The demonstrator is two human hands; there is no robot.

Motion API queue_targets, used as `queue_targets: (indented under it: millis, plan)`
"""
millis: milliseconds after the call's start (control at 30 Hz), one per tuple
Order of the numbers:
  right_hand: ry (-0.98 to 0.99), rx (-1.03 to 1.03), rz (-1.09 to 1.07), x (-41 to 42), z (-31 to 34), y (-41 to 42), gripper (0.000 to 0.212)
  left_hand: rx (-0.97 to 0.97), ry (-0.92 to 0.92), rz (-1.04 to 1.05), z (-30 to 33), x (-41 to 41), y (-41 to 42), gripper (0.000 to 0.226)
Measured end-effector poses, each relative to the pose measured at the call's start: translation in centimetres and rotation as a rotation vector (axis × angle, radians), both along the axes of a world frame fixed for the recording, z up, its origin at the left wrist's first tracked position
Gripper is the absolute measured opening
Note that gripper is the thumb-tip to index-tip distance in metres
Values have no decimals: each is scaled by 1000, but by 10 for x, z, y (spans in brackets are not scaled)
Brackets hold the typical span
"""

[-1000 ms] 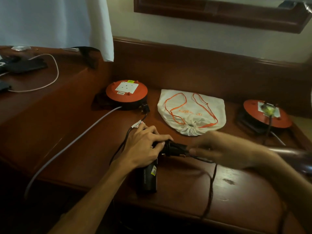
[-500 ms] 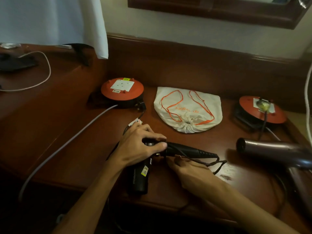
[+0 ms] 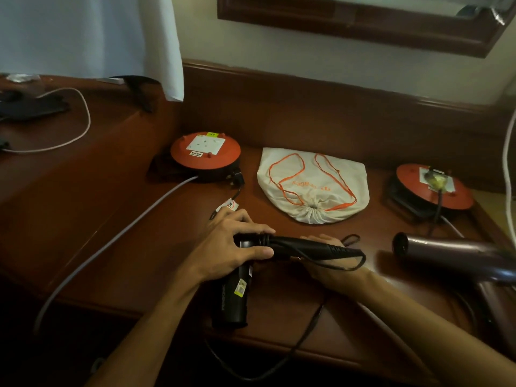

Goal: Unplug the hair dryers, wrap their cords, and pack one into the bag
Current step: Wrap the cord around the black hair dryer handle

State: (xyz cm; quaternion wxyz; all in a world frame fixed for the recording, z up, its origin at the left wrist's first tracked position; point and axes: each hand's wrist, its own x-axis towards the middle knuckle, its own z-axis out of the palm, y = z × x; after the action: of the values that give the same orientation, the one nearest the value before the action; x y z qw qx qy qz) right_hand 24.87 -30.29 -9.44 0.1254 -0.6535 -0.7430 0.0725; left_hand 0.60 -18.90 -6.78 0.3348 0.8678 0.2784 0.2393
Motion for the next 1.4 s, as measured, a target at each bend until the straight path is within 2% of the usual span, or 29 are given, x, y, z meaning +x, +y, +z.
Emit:
queue_targets:
  millis: [67, 133, 233, 367, 467, 567, 700, 800, 933, 1033, 1133, 1267, 1400]
  plan:
    - [-74, -34, 74, 6, 12, 11, 31, -23, -21, -23, 0, -2, -2, 44]
    - [-15, -64, 85, 8, 28, 25, 28, -25, -18, -25, -1, -2, -4, 42]
    - [125, -115, 54, 7, 42, 50, 45, -21, -35, -17, 0, -1, -4, 42]
    - [76, -219, 99, -3, 60, 73, 49, 64, 49, -8, 2, 1, -2, 43]
    - [84, -235, 102, -14, 80, 77, 44, 102, 178, 47, 7, 7, -4, 57]
    - [105, -313, 192, -29, 97, 66, 31, 113, 283, 99, 13, 17, -7, 71]
    - [113, -475, 217, -30, 111, 47, 14, 234, 413, 15, 17, 20, -9, 64]
    - [114, -551, 224, -27, 115, 38, 15, 327, 529, -41, 19, 19, -9, 55]
    - [72, -563, 186, -17, 121, 31, 14, 387, 561, -91, 20, 21, -13, 56]
    - [-24, -510, 122, 2, 129, 25, 7, 384, 571, -124, 24, 24, -10, 57]
    - [-10, -365, 82, 19, 131, 17, 8, 278, 529, -122, 29, 25, 0, 55]
    - [-7, -57, 70, 32, 129, 3, 16, 184, 472, -123, 47, 27, 11, 54]
    - [-191, 245, 184, 38, 131, -17, 37, 213, 494, -140, 79, 23, 12, 53]
